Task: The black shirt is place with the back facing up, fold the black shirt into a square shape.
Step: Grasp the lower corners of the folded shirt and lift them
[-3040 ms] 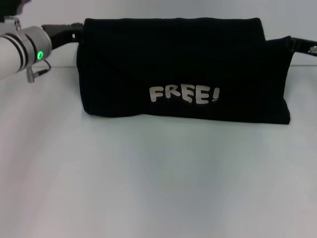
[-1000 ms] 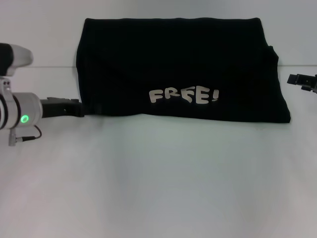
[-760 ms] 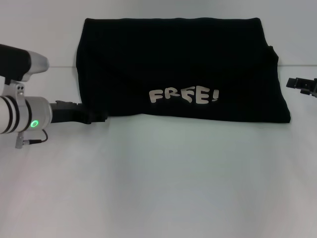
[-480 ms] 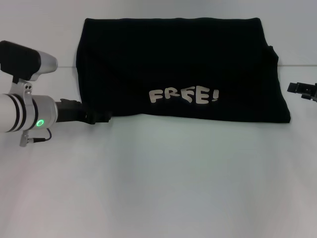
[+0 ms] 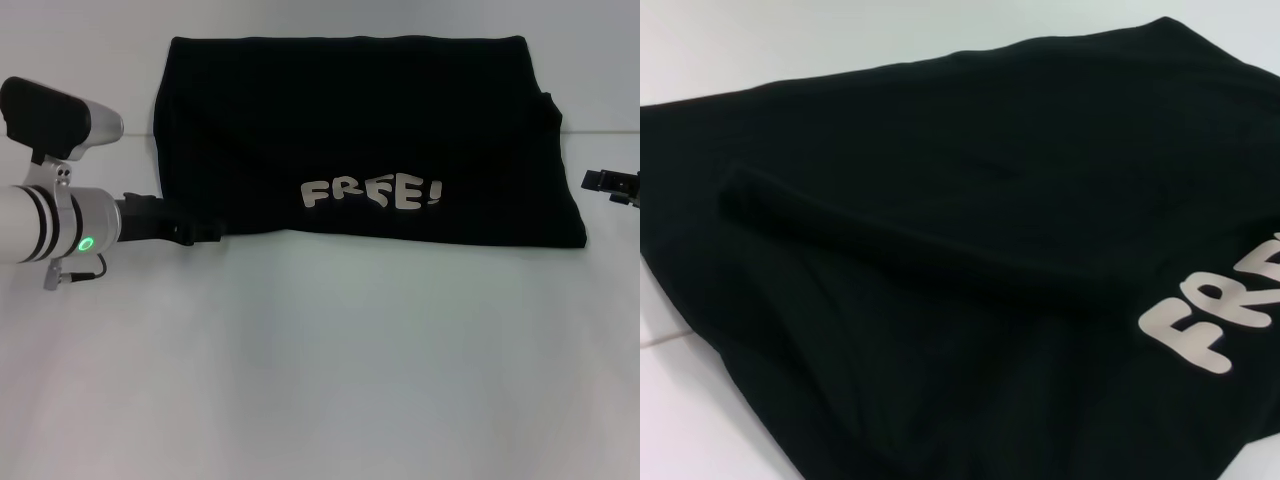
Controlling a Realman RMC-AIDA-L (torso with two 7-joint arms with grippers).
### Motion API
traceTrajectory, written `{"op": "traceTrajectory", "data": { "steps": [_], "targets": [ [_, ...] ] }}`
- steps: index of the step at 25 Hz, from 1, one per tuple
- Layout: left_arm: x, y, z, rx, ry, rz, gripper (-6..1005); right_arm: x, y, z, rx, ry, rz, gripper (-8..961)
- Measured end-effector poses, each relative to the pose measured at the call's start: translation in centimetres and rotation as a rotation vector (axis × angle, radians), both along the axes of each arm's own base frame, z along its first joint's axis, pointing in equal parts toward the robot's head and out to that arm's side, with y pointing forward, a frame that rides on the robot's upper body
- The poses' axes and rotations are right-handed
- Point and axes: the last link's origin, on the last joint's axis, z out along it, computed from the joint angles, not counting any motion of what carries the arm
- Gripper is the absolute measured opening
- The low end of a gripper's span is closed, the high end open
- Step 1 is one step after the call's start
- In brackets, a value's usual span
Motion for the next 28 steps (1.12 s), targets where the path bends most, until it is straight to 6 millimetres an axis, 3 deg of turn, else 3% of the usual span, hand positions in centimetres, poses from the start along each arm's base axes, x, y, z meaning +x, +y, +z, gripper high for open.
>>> {"op": "traceTrajectory", "data": {
  "steps": [5, 17, 28],
  "targets": [
    [0.01, 0.11, -0.04, 0.007, 0.005, 0.001, 782, -0.01, 0.01, 0.00, 0.000, 0.000, 0.000, 625],
    [0.17, 0.27, -0.41, 0.001, 0.053, -0.022, 614, 0.06, -0.03, 0.01, 0.001, -0.001, -0.002, 625],
    [0.42, 0.72, -0.46, 0.015, 0.078, -0.032, 186, 0.26, -0.17, 0.02, 0.002, -0.001, -0.007, 625]
  ]
}}
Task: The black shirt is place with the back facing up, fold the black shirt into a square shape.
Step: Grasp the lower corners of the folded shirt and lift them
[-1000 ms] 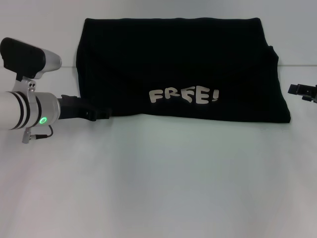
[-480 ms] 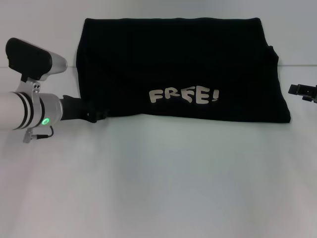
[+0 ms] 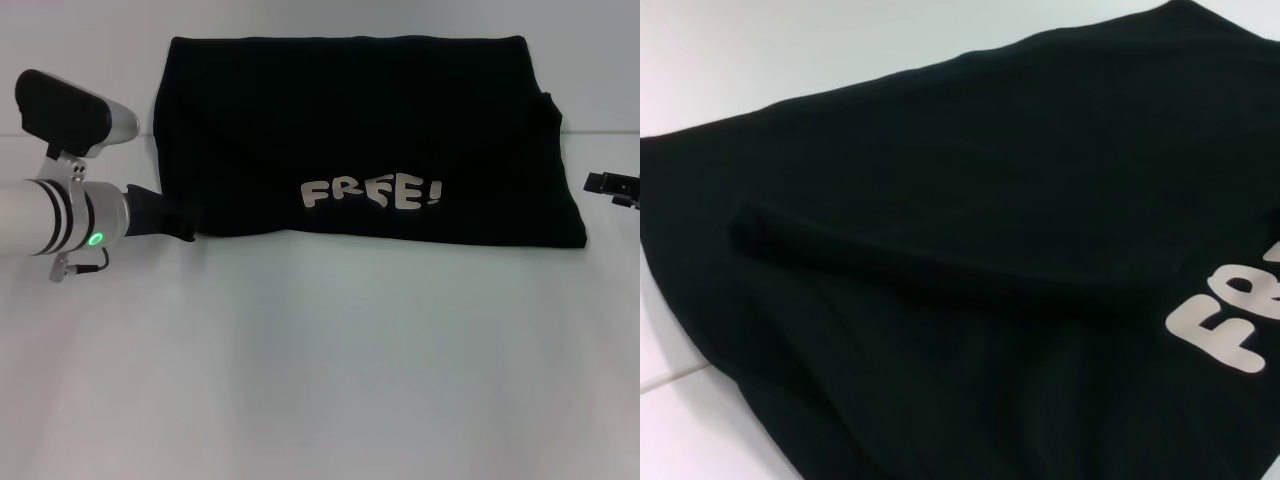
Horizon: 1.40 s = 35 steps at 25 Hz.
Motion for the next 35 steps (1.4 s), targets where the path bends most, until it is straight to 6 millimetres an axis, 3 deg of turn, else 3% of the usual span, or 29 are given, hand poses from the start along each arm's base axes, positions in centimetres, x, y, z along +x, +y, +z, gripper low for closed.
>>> {"op": "traceTrajectory", "data": {
  "steps": [6, 12, 25, 35],
  "targets": [
    [0.1, 0.4, 0.3, 0.018, 0.012, -0.003, 23, 0.0, 0.0, 0.0, 0.002, -0.002, -0.002, 626],
    [-0.2, 1.0, 1.1, 0.074, 0.031, 0.002, 25, 0.1, 0.0, -0.1, -0.020, -0.018, -0.008, 626],
    [0.5, 1.7, 1.5, 0.103, 0.040, -0.015, 45, -0.2, 0.4, -2.3, -0.096, -0.127, -0.027, 626],
    [1.0, 0.8, 3.4, 0.058, -0.121, 0.081, 68, 0.0, 0.6, -1.7, -0.083, -0.137, -0.030, 625]
  ]
}}
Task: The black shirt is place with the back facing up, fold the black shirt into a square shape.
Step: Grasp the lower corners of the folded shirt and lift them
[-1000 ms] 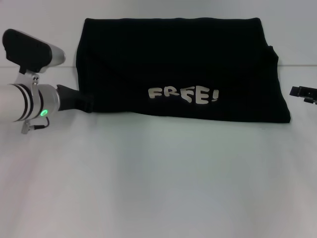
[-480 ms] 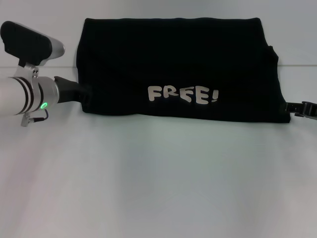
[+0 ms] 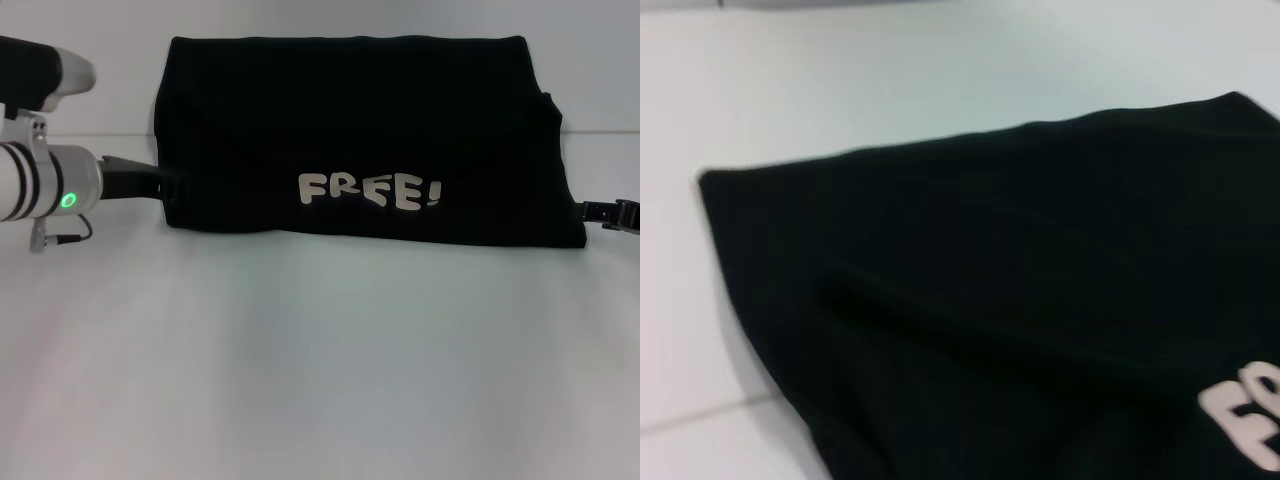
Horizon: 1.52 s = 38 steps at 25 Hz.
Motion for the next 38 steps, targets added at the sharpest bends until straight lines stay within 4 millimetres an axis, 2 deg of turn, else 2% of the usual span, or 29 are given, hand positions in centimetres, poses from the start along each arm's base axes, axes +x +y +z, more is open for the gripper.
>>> {"op": "traceTrajectory", "data": {
  "steps": [6, 12, 17, 19, 25, 32, 38],
  "targets": [
    [-0.5, -0.8, 0.2, -0.031, -0.046, 0.061, 167, 0.0, 0.1, 0.2, 0.008, 0.001, 0.001, 625],
    [-1.0, -1.1, -0.8, -0.041, 0.040, 0.042, 283, 0.3, -0.1, 0.3, 0.014, 0.006, -0.011, 625],
    [-1.5, -1.5, -1.6, -0.058, 0.148, -0.041, 516, 0.5, -0.1, 0.4, 0.022, 0.005, -0.018, 626],
    [-1.6, -1.5, -1.6, -0.061, 0.173, -0.064, 747, 0.5, -0.1, 0.4, 0.025, 0.003, -0.020, 626],
    [-1.7, -1.6, -1.6, -0.073, 0.214, -0.107, 780, 0.5, -0.1, 0.4, 0.025, 0.005, -0.019, 626],
    [-1.6, -1.6, -3.0, -0.095, 0.270, -0.150, 784, 0.4, 0.1, 0.5, 0.034, 0.010, -0.023, 626],
    [-1.2, -1.4, -3.4, -0.092, 0.283, -0.162, 781, 0.2, 0.3, 0.7, 0.040, 0.010, -0.020, 626]
  ]
}}
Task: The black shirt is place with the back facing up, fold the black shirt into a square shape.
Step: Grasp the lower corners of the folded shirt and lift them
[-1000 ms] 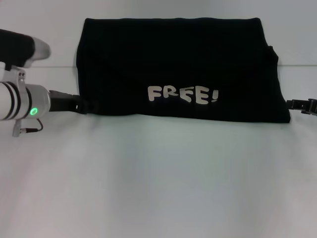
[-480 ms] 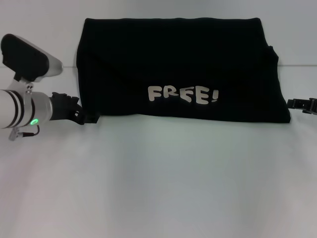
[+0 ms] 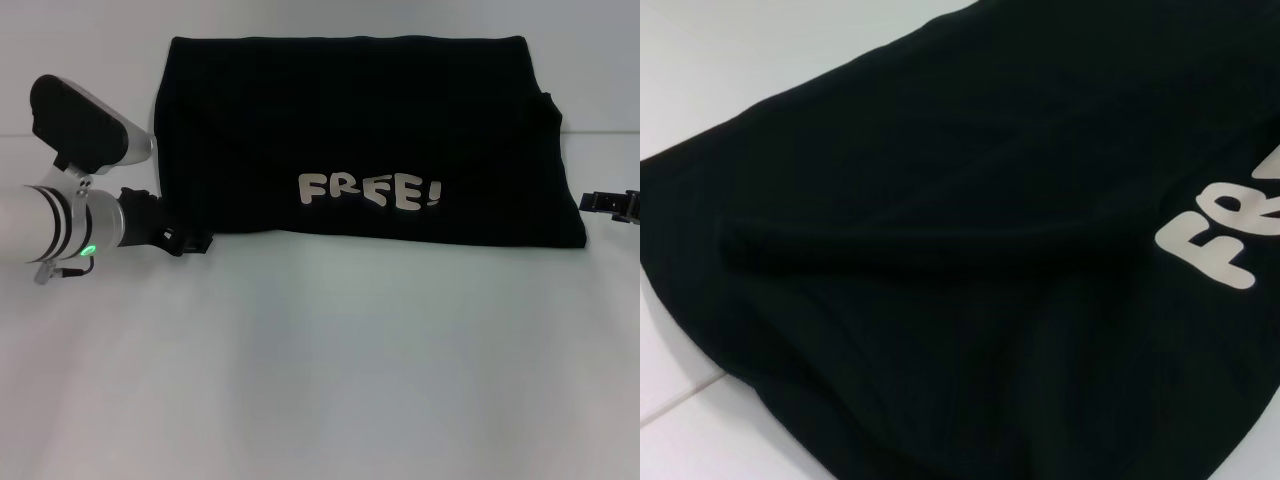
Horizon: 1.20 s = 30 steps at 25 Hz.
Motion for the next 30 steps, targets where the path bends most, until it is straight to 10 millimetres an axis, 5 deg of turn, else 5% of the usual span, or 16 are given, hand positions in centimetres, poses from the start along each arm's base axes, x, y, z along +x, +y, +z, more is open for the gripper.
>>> {"op": "traceTrajectory", "data": {
  "steps": [9, 14, 17, 23, 30],
  "targets": [
    [0.3, 0.0, -0.4, -0.017, 0.027, -0.025, 778, 0.0, 0.1, 0.3, 0.006, -0.004, 0.000, 625],
    [0.7, 0.3, -0.4, -0.013, 0.029, -0.034, 589, 0.1, 0.1, 0.4, 0.007, -0.006, 0.001, 625],
    [0.8, 0.3, -0.4, -0.012, 0.030, -0.037, 353, 0.1, 0.1, 0.4, 0.004, -0.008, 0.002, 625],
    [0.9, 0.6, -0.2, 0.008, 0.031, -0.040, 129, 0.0, 0.1, 0.3, 0.002, -0.008, 0.003, 625],
    [1.1, 1.3, 0.6, 0.053, 0.034, -0.044, 56, -0.4, -0.2, -0.3, -0.038, 0.012, 0.023, 625]
  ]
}}
